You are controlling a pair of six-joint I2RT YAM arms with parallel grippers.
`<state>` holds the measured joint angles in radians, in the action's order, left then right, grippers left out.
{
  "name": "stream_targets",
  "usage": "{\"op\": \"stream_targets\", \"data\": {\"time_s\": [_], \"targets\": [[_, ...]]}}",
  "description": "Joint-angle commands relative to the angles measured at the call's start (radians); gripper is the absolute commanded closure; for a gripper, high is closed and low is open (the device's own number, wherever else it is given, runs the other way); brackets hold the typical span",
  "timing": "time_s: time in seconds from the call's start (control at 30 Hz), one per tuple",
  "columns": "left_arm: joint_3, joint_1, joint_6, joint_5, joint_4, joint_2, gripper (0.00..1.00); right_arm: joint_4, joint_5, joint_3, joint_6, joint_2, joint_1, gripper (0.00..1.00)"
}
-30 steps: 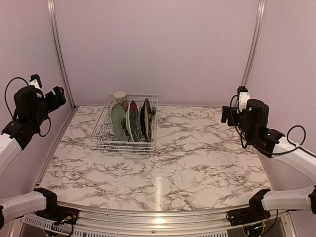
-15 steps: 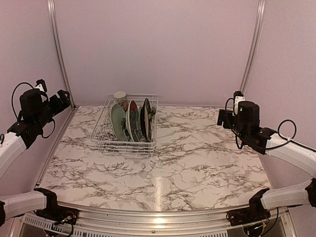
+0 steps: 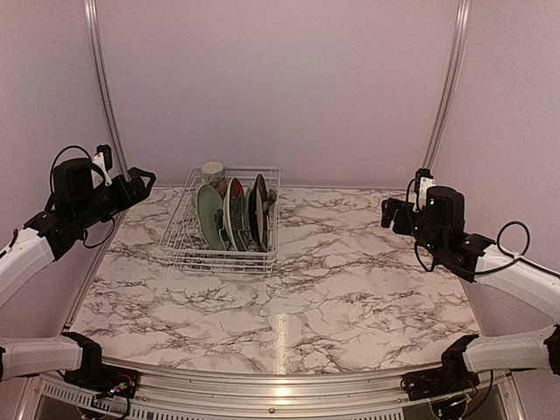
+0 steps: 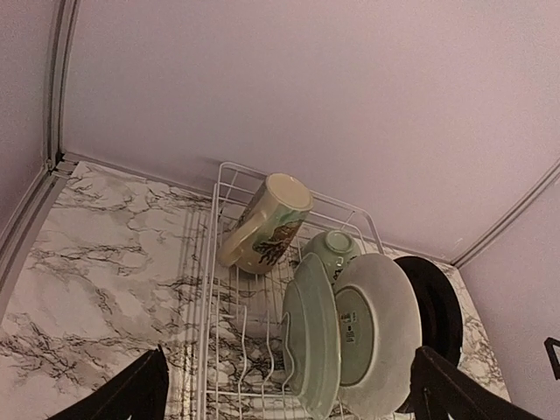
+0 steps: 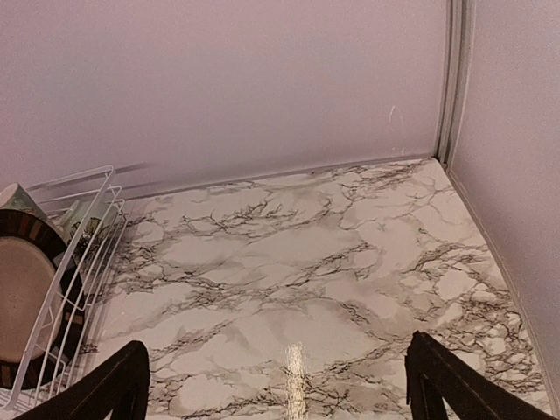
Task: Unload the mixed dishes from the dish rack
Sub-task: Grab the plate from the dish rack.
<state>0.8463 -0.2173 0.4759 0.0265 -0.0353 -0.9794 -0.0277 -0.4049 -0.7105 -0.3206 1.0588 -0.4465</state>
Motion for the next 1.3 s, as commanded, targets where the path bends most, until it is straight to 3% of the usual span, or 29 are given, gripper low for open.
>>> {"op": "stream_targets", "data": {"time_s": [0.0,0.33,0.67,1.0,1.27], "targets": [[0.071,-0.099,-0.009,0.051,-0.051,-0.037,0.01,-0.029,0.109,0.019,0.009,-0.007,0.009,0.01],[0.216,-0.375,0.008,-0.009,-0.068,-0.182,0.01,0.201,0.11,-0.155,-0.075,0.253,0.009,0.02],[0.544,-0.616,0.021,-0.184,-0.225,-0.471,0.05,0.239,0.121,-0.205,-0.141,0.302,0.008,0.01],[0.995,-0.718,0.047,-0.527,-0.594,-0.852,0.12,0.212,0.184,-0.179,-0.105,0.287,0.007,0.02],[1.102,-0.723,0.047,-0.654,-0.661,-0.997,0.13,0.203,0.196,-0.16,-0.077,0.252,0.006,0.02]]}}
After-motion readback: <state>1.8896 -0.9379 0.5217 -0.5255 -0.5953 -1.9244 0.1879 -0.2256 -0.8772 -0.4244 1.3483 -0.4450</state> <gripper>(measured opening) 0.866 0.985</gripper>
